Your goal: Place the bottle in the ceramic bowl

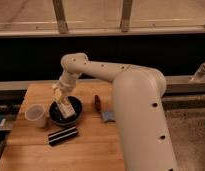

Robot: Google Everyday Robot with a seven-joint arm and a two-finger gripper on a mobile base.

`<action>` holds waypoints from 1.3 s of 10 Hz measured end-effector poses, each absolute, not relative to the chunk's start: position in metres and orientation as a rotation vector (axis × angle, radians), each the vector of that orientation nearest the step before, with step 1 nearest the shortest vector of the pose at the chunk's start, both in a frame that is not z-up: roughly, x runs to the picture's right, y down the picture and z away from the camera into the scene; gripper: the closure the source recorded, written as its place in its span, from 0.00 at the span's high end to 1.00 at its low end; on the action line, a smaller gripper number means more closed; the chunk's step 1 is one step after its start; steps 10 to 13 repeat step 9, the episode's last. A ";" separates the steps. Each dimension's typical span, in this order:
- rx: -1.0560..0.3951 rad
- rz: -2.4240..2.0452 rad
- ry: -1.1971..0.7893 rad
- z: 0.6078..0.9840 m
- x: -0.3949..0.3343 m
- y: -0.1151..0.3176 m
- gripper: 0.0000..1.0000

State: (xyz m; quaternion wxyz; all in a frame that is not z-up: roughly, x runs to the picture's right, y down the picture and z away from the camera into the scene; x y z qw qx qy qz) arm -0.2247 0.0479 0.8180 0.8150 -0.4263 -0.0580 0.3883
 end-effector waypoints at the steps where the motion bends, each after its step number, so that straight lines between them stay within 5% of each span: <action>1: -0.909 0.829 -0.124 0.818 -0.224 0.048 0.80; 13: -0.909 0.829 -0.124 0.818 -0.224 0.048 0.80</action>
